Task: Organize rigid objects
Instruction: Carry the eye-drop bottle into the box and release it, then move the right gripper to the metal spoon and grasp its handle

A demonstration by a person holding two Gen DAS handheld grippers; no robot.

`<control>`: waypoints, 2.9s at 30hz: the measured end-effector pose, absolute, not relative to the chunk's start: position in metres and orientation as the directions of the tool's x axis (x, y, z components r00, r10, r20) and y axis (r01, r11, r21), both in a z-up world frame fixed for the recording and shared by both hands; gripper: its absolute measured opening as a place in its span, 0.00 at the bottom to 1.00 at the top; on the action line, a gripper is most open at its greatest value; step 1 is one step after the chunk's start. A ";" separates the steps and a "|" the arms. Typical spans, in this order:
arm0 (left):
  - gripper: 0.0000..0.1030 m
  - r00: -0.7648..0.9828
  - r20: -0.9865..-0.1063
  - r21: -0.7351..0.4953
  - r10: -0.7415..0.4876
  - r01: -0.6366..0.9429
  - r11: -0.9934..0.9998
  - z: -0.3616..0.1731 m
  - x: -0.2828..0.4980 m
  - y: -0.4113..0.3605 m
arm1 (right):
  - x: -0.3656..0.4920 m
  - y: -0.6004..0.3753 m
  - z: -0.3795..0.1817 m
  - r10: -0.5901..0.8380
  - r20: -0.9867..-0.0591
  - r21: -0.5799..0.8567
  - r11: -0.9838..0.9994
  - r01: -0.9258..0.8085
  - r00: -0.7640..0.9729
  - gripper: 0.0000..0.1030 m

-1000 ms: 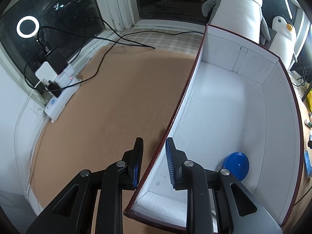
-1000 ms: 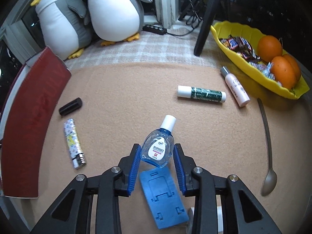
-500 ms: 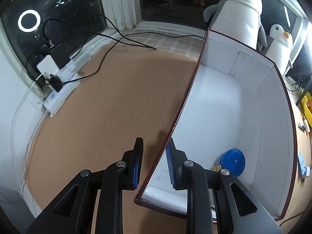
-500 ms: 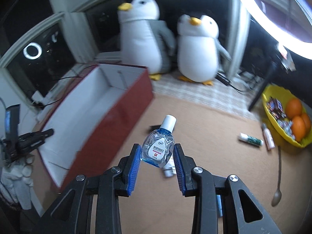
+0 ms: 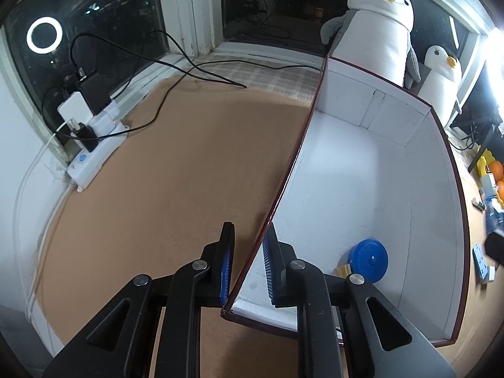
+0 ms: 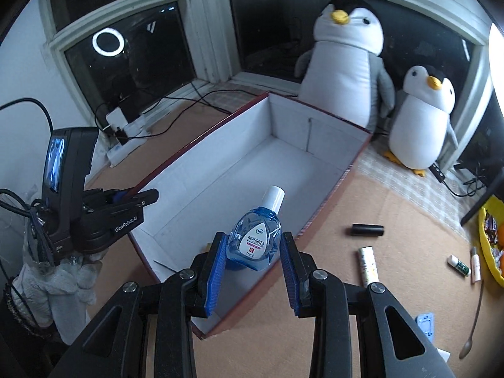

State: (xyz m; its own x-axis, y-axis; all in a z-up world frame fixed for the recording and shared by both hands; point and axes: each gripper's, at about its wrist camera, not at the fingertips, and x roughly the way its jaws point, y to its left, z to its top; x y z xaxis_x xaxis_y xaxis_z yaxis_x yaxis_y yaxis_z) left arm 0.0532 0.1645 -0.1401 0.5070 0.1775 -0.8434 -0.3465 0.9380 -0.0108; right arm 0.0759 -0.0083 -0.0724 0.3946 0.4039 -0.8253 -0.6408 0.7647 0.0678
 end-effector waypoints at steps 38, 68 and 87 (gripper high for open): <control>0.14 0.532 -0.831 -0.031 0.159 -0.330 0.943 -0.141 0.052 0.166 | 0.136 0.044 -0.107 0.314 -0.868 0.003 0.779 -0.627 0.385 0.49; 0.16 0.479 -0.850 0.045 0.218 -0.348 0.937 -0.140 0.059 0.158 | 0.151 -0.185 -0.066 0.245 -0.817 0.101 0.952 -0.288 0.523 0.57; 0.19 0.440 -0.862 0.086 0.252 -0.363 0.928 -0.140 0.064 0.155 | 0.152 -0.317 -0.085 0.116 -0.852 0.078 0.992 -0.096 0.511 0.57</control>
State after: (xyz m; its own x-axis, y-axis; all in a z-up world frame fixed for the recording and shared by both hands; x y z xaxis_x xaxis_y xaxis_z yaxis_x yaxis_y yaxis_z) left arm 0.0644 0.1552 -0.1399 0.4404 0.2518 -0.8618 -0.3628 0.9279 0.0857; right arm 0.1520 -0.3169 -0.0853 0.5110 0.1160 -0.8517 -0.0957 0.9924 0.0778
